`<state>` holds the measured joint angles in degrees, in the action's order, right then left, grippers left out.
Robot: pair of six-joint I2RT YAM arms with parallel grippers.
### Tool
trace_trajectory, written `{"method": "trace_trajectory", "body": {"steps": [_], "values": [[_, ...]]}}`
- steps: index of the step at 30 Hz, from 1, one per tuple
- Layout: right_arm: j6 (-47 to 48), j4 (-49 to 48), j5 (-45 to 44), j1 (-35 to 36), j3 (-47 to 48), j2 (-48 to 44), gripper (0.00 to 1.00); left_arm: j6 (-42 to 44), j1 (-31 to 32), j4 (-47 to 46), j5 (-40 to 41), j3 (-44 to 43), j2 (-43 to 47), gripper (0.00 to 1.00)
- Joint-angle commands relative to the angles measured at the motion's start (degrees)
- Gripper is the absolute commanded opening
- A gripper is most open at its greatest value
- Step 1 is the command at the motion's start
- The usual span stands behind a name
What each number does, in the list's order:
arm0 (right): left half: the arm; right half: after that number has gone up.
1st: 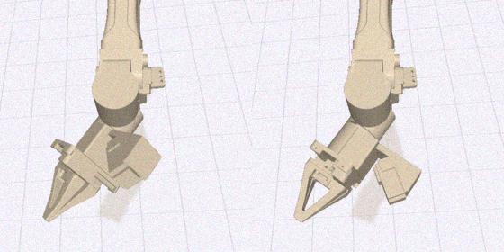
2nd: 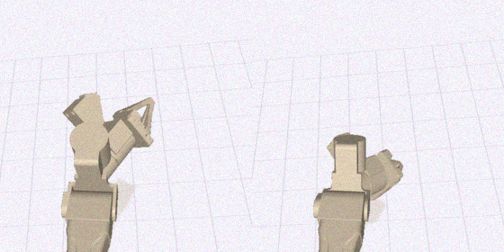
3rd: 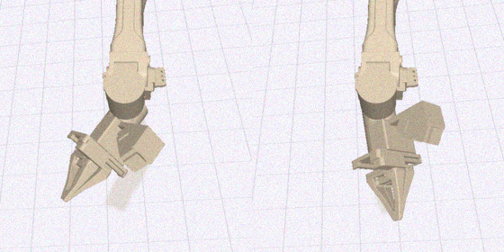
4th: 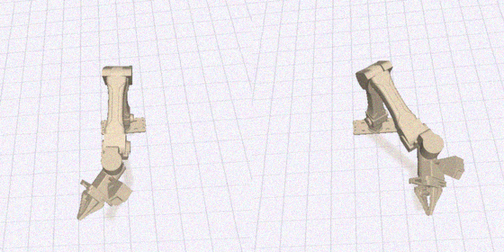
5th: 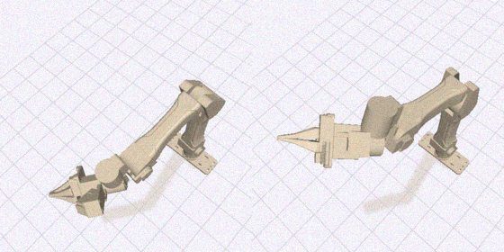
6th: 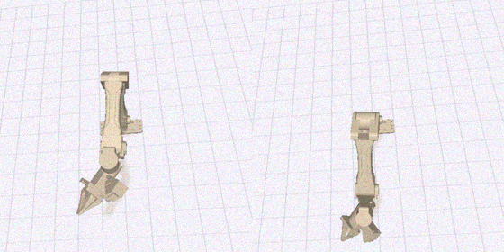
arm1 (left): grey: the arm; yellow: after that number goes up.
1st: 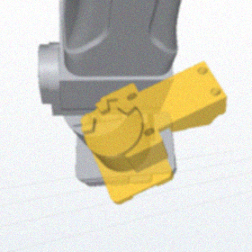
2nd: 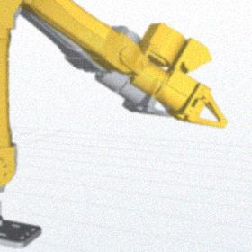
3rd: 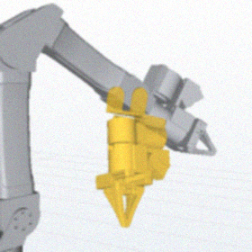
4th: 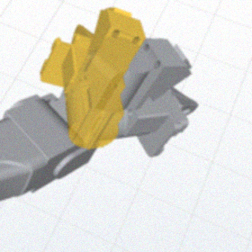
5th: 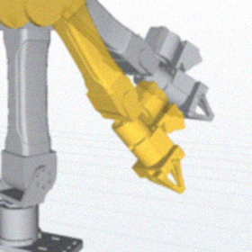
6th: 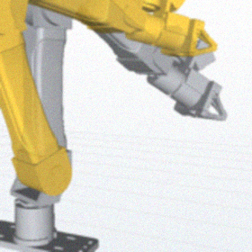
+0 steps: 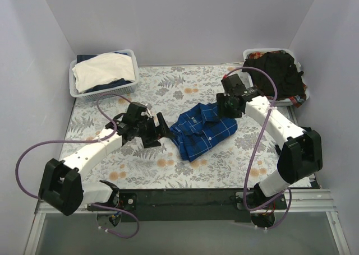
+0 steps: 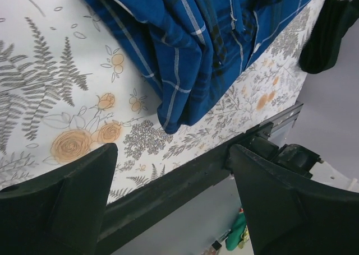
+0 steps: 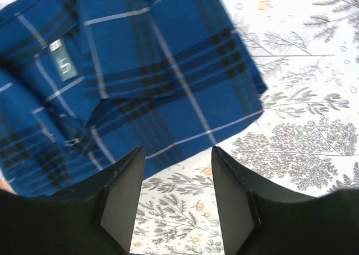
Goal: Fold and stack the long sleeve shirts
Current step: Fold the shirt
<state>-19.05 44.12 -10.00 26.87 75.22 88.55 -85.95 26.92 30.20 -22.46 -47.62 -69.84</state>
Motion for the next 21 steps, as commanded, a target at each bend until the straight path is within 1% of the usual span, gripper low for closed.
{"method": "trace_trajectory", "body": {"steps": [1, 3, 7, 11, 12, 13, 15, 16, 18, 19, 21], "values": [[0.59, -5.53, 3.58, -6.02, -1.13, 0.91, 0.58, -1.33, 4.98, -7.42, 5.40, -3.78, -5.12, 0.82], [1.11, -6.85, 3.76, -7.71, -1.30, 2.41, 0.58, -0.45, 6.65, -8.04, 6.80, -5.46, -8.28, 0.82], [1.65, -7.29, 1.83, -9.20, -0.52, 9.42, 0.56, -0.62, 7.71, -9.62, 7.43, -8.63, -11.54, 0.82], [0.59, -8.08, 2.09, -9.47, -1.74, 13.74, 0.53, -0.09, 8.59, -10.51, 7.86, -10.65, -14.00, 0.82], [0.33, -8.78, 3.31, -9.47, -3.14, 14.19, 0.51, -0.01, 8.59, -9.81, 8.48, -11.61, -14.70, 0.82], [-0.28, -8.87, 4.02, -9.47, -3.67, 14.97, 0.50, 0.00, 8.59, -8.06, 10.31, -12.23, -15.32, 0.81], [-1.08, -9.22, 7.16, -9.38, -5.25, 14.81, 0.45, -0.62, 8.59, -4.90, 14.53, -13.72, -15.50, 0.81], [-2.30, -10.01, 8.23, -9.03, -7.26, 13.76, 0.44, -1.40, 8.59, -0.18, 19.68, -14.34, -15.50, 0.82], [-3.45, -10.54, 11.47, -8.16, -9.56, 12.35, 0.44, -2.11, 8.50, 4.24, 24.28, -15.05, -15.24, 0.82], [-4.58, -10.89, 11.75, -6.85, -11.31, 10.78, 0.44, -2.20, 8.50, 7.13, 25.87, -15.05, -14.80, 0.83], [-8.10, -11.42, 13.59, -5.26, -12.81, 9.19, 0.44, -2.73, 8.50, 8.91, 27.90, -14.44, -13.31, 0.84]]}}
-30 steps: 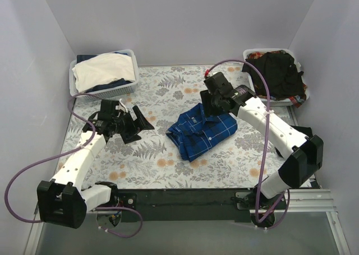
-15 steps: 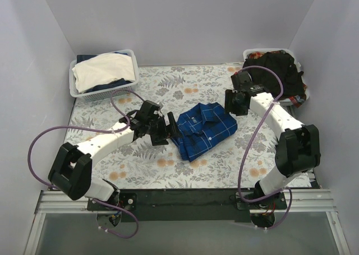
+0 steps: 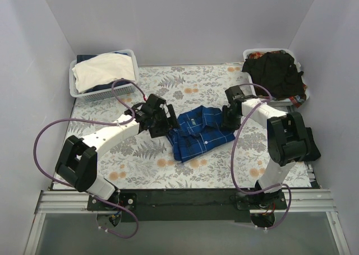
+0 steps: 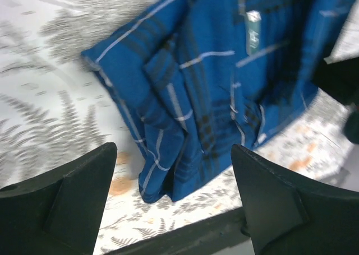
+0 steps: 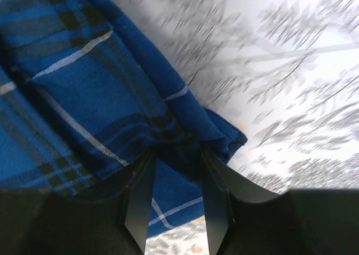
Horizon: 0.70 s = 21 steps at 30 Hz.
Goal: Fold and stack the long sleeve shirts
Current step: Fold the shirt, then neatly place the folded shirt to the corner
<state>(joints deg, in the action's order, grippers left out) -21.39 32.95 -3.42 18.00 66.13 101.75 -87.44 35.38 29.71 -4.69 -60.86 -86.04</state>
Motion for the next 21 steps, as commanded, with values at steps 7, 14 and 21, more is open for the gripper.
{"method": "trace_trajectory", "body": {"steps": [7, 14, 21], "values": [[-14.03, -1.57, 9.48, 10.65, -4.08, -6.75, 0.46, -2.91, 0.04, 10.89, 13.56, 4.43, 3.51, 0.84], [-14.47, -1.66, 10.71, 10.83, -4.08, -6.39, 0.47, -8.53, -0.83, 15.98, 19.71, 11.46, 5.79, 0.83], [-14.74, -2.80, 11.59, 11.88, -5.48, -6.22, 0.47, -4.50, -4.26, 3.73, 12.26, 18.49, 8.79, 0.86]]}}
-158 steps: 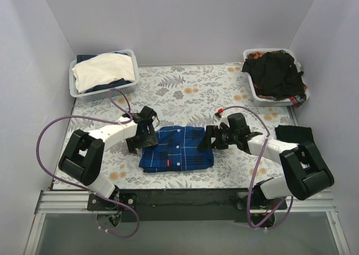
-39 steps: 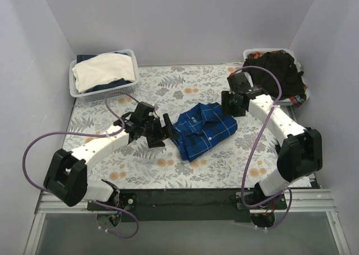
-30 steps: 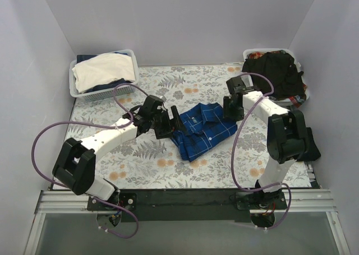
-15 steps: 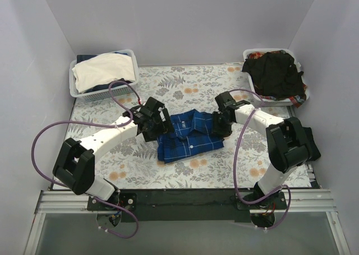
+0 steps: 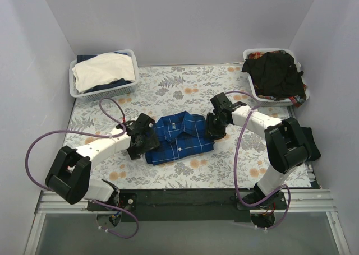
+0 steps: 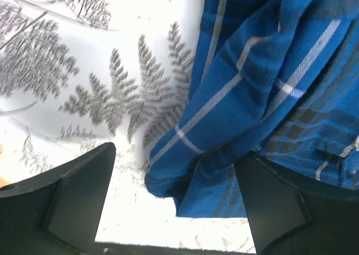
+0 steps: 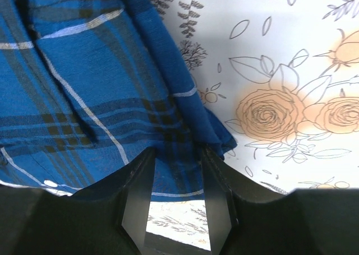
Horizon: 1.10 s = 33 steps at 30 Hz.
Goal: Fold and stack the long sleeve shirts
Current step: Neatly place the folded shirt to the corner
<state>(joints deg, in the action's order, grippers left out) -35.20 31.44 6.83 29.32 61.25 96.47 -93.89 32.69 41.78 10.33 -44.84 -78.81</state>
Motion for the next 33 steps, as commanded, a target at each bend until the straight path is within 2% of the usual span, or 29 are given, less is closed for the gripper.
{"method": "trace_trajectory", "body": {"steps": [1, 6, 8, 9, 12, 13, 15, 16, 18, 20, 21, 22, 24, 25, 26, 28, 29, 33], "values": [[-0.84, -1.38, 1.43, 0.56, -0.70, -0.93, 0.47, 2.47, -1.75, -10.38, -4.25, 3.43, 0.94, 0.86], [-0.83, -1.82, 2.04, 0.91, -0.70, -1.02, 0.47, 1.26, -2.28, -19.25, -9.71, 6.51, -3.19, 0.86], [-1.01, -1.82, 2.13, 1.09, -0.70, -1.10, 0.47, 0.90, -4.11, -22.87, -13.11, 9.66, -3.55, 0.83], [-1.01, -1.82, 2.31, 1.26, -0.70, -1.10, 0.47, 0.03, -4.99, -25.41, -16.01, 10.38, -3.90, 0.72], [-1.10, -1.82, 2.40, 1.44, -0.79, -1.28, 0.47, -0.86, -7.20, -28.85, -19.72, 13.11, -3.55, 0.50], [-1.19, -1.82, 2.40, 1.44, -0.87, -1.45, 0.47, -0.77, -7.29, -28.86, -19.91, 13.37, -3.37, 0.32], [-1.19, -1.82, 2.75, 1.44, -0.79, -1.63, 0.47, -0.77, -7.46, -27.03, -19.73, 13.20, -2.94, 0.13], [-1.19, -1.82, 2.92, 1.53, -0.70, -1.72, 0.47, 0.01, -7.72, -26.14, -19.04, 12.85, -2.24, 0.00], [-1.01, -1.65, 3.19, 1.79, 0.00, -1.98, 0.47, 1.85, -8.16, -21.16, -17.45, 10.23, -1.62, 0.00], [-0.23, -1.03, 3.10, 1.97, 0.88, -2.77, 0.51, 6.15, -9.13, -16.58, -13.16, 7.15, -1.18, 0.00], [0.13, -0.60, 2.84, 2.23, 1.41, -3.56, 0.55, 7.91, -9.74, -11.77, -11.57, 3.92, -1.09, 0.00], [0.57, 0.28, 2.58, 2.32, 2.54, -4.09, 0.64, 9.76, -11.49, -9.63, -11.04, 1.97, -1.17, 0.00], [1.62, 0.90, 1.79, 2.41, 3.34, -6.01, 0.74, 15.82, -14.04, -3.93, -6.91, -1.37, -2.14, 0.00], [1.97, 1.16, 1.61, 2.41, 4.04, -6.72, 0.86, 18.19, -17.10, -2.77, -6.64, -4.44, -2.66, 0.00], [2.41, 1.69, 1.35, 2.41, 4.66, -7.43, 0.90, 22.39, -18.78, -2.15, -7.42, -5.60, -3.71, 0.00], [3.29, 2.74, 0.47, 2.41, 6.23, -9.01, 0.95, 25.84, -22.64, 0.22, -6.38, -9.28, -5.30, 0.00], [3.64, 3.88, -0.32, 2.41, 6.85, -9.36, 0.96, 29.08, -23.80, 0.75, -6.20, -10.43, -6.96, 0.00], [5.31, 7.22, -2.17, 2.49, 9.84, -11.03, 0.97, 32.54, -31.35, 2.78, -8.13, -13.95, -11.97, 0.00]]}}
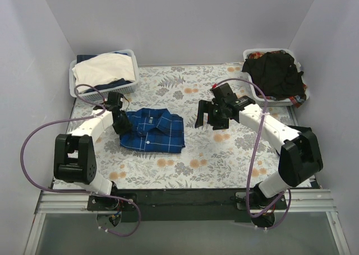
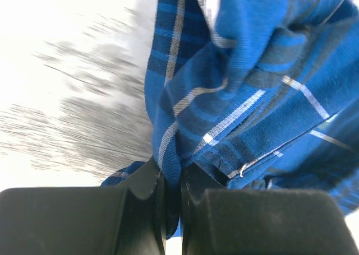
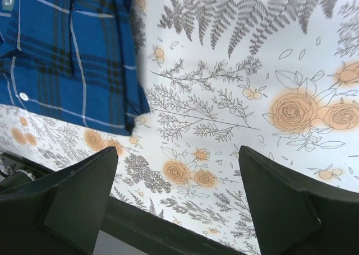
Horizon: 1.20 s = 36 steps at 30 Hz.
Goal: Fold and stack the long sleeve shirts
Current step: Neatly place the folded shirt to the corner
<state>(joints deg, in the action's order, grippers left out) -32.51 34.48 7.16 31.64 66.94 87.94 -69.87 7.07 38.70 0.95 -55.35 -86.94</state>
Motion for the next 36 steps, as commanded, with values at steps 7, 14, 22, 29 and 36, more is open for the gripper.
{"method": "trace_trajectory", "body": {"steps": [7, 14, 22, 29, 36], "values": [[5.00, 6.48, -3.38, 0.00, 5.31, -3.30, 0.98, 10.36, -20.32, 6.92, 0.89, -13.63, -10.87, 0.00], [5.44, 6.92, -1.98, 0.09, 6.36, -2.34, 0.96, 12.74, -25.26, 6.30, 7.64, -22.07, -20.79, 0.00], [6.41, 8.23, -1.01, 0.09, 10.31, 1.44, 0.95, 12.30, -32.38, 7.88, 14.33, -31.02, -26.17, 0.00], [6.41, 8.50, -0.39, 0.09, 11.55, 2.85, 0.95, 10.10, -32.65, 11.31, 17.16, -39.65, -26.80, 0.62], [5.18, 7.88, -0.56, 0.09, 10.32, 2.67, 0.94, 9.31, -22.05, 10.34, 15.75, -34.65, -13.71, 0.74]]}}
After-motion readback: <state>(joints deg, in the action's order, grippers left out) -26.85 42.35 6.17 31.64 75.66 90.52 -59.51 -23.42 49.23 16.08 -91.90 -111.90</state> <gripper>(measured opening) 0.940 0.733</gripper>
